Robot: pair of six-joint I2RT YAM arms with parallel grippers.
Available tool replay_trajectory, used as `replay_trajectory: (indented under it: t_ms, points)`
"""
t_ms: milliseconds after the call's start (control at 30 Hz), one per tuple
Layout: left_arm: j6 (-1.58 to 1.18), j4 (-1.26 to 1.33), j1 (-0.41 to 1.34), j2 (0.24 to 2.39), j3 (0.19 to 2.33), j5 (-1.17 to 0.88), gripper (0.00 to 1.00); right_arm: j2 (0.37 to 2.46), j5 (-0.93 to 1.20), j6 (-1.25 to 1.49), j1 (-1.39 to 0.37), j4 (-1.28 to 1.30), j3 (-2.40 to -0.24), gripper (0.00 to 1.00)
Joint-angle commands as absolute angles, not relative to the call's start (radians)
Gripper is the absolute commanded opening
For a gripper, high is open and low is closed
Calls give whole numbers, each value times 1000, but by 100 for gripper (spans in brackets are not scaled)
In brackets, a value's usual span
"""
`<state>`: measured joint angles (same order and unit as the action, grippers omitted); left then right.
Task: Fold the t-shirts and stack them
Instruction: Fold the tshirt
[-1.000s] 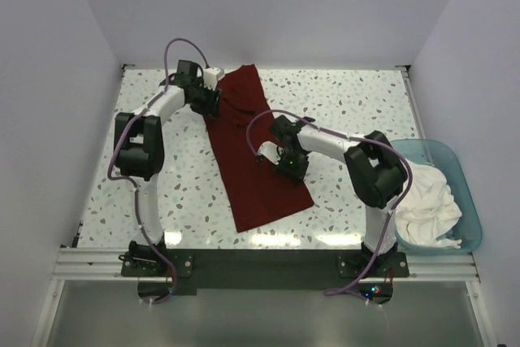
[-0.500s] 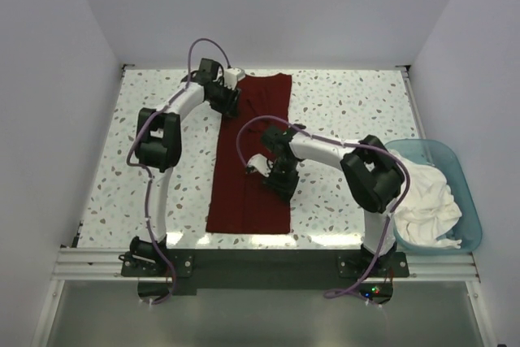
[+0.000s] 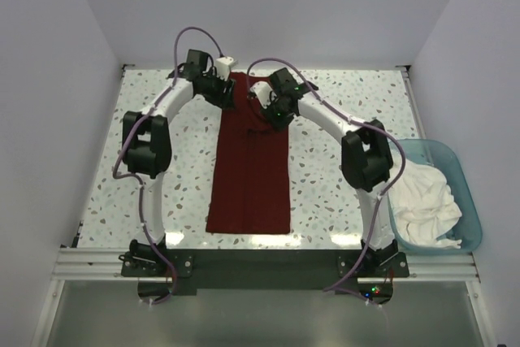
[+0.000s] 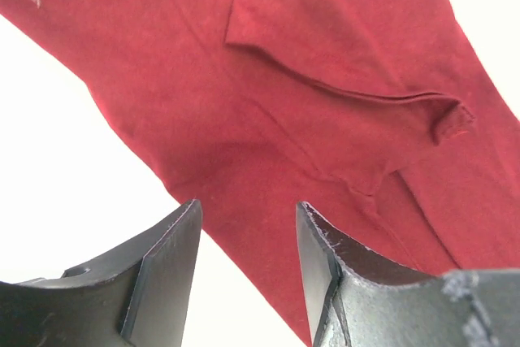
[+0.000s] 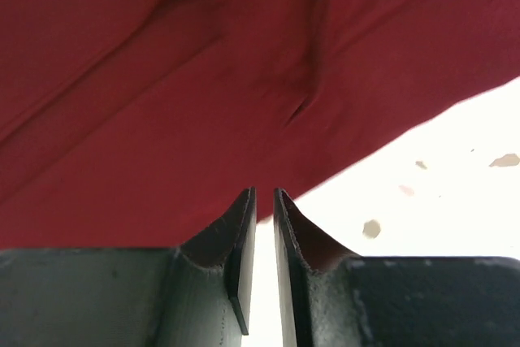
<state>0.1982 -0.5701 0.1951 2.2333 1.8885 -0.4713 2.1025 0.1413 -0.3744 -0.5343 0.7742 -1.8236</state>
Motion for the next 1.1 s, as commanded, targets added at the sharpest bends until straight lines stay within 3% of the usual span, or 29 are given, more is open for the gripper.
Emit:
replay_trajectory:
  t_ms: [0, 400, 667, 933, 1067]
  points:
    - [221, -551, 193, 2218, 1884, -518, 54, 2216, 3, -325, -517, 677, -1903, 19]
    - [218, -578, 187, 2387, 1908, -445, 49, 2390, -164, -367, -483, 607, -1983, 17]
    - [209, -589, 147, 2505, 2048, -428, 48, 2474, -218, -393, -468, 580, -2059, 18]
    - [175, -465, 147, 2386, 1929, -480, 54, 2457, -259, -433, -460, 503, -2097, 24]
    - [189, -413, 134, 2240, 1884, -495, 62, 2392, -218, -411, -460, 561, -2134, 31]
